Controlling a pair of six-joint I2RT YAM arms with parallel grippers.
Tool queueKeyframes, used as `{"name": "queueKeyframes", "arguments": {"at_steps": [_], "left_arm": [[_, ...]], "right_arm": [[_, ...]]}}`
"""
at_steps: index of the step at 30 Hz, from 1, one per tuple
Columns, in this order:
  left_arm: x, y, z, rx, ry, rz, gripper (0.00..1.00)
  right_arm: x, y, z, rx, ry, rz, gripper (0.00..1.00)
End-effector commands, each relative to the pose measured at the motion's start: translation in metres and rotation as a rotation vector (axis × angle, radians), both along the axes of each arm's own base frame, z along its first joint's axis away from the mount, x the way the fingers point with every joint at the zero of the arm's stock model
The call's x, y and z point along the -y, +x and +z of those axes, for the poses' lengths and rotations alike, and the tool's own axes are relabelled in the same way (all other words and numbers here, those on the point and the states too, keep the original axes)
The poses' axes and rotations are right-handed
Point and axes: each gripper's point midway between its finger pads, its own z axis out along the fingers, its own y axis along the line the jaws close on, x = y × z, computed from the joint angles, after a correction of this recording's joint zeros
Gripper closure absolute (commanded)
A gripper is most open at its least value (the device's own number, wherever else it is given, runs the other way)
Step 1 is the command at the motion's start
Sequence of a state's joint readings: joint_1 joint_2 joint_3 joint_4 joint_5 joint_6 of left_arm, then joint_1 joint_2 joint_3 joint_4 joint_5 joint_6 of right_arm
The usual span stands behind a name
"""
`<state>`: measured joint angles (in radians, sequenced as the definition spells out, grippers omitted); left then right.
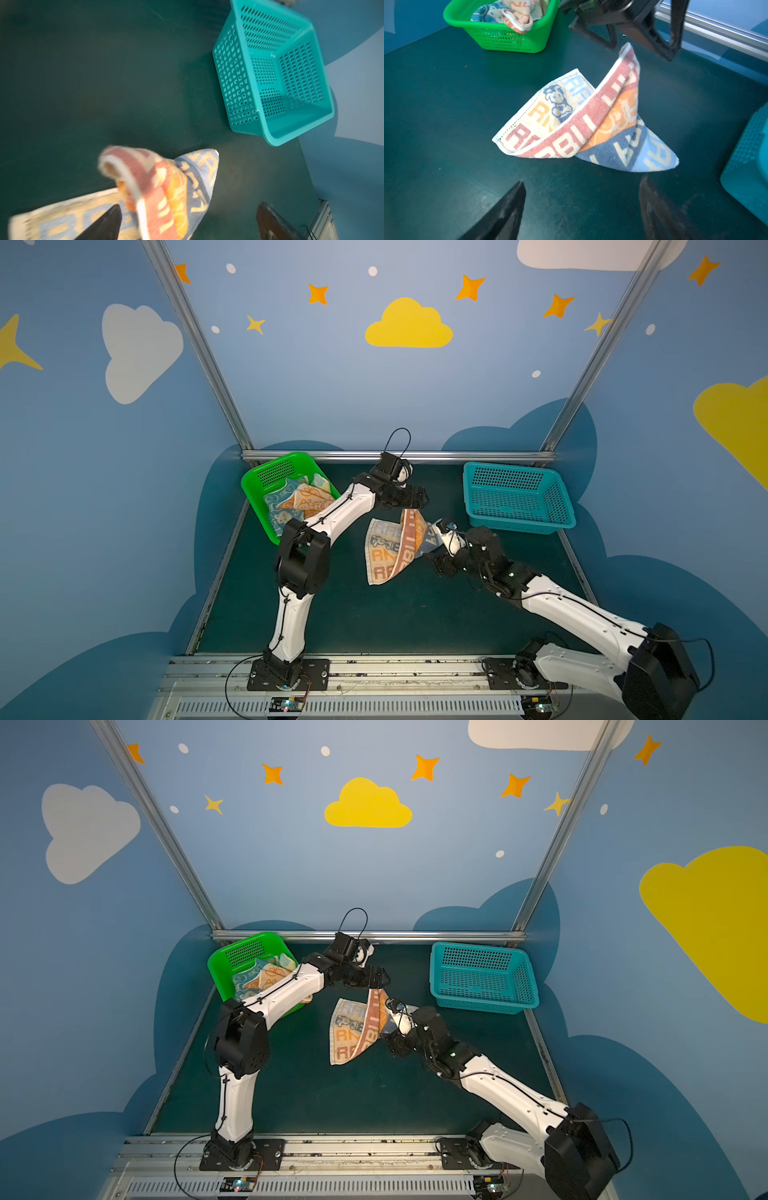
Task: Fold and stack the towels
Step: 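Lift the towel out with the left gripper and drop it on the table, then grasp the towel's corner with the right gripper while the left gripper withdraws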
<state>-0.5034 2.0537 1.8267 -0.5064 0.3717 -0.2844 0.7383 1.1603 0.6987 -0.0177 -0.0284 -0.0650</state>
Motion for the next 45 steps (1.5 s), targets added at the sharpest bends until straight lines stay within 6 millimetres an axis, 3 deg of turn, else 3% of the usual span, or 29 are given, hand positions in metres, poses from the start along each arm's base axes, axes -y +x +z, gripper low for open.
{"name": "queueKeyframes", "arguments": {"at_steps": [1, 5, 10, 14, 17, 24, 32, 40, 45], "left_arm": [[-0.039, 0.004, 0.047, 0.086, -0.007, 0.074, 0.00], [-0.095, 0.003, 0.048, 0.059, 0.022, 0.215, 0.00], [-0.151, -0.018, 0.051, 0.083, 0.020, 0.349, 0.00], [-0.192, -0.039, 0.055, 0.122, 0.025, 0.485, 0.00], [-0.212, -0.052, 0.056, 0.162, 0.029, 0.549, 0.00], [-0.233, -0.073, 0.068, 0.233, 0.028, 0.612, 0.00], [-0.243, -0.078, 0.068, 0.249, 0.030, 0.648, 0.00], [-0.252, -0.079, 0.064, 0.246, 0.050, 0.676, 0.00], [-0.257, -0.082, 0.063, 0.250, 0.050, 0.690, 0.00]], "right_arm": [[-0.030, -0.005, -0.003, -0.004, -0.023, 0.089, 0.26], [-0.066, -0.015, -0.026, -0.032, -0.121, 0.191, 0.43], [-0.103, -0.027, -0.050, -0.123, -0.225, 0.284, 0.46], [-0.120, -0.023, -0.068, -0.245, -0.349, 0.217, 0.47], [-0.131, -0.025, -0.084, -0.285, -0.466, 0.192, 0.50], [-0.157, -0.042, -0.106, -0.359, -0.486, 0.228, 0.52], [-0.161, -0.052, -0.129, -0.431, -0.528, 0.206, 0.55], [-0.176, -0.054, -0.133, -0.454, -0.499, 0.205, 0.57], [-0.174, -0.051, -0.142, -0.468, -0.527, 0.163, 0.61]]}}
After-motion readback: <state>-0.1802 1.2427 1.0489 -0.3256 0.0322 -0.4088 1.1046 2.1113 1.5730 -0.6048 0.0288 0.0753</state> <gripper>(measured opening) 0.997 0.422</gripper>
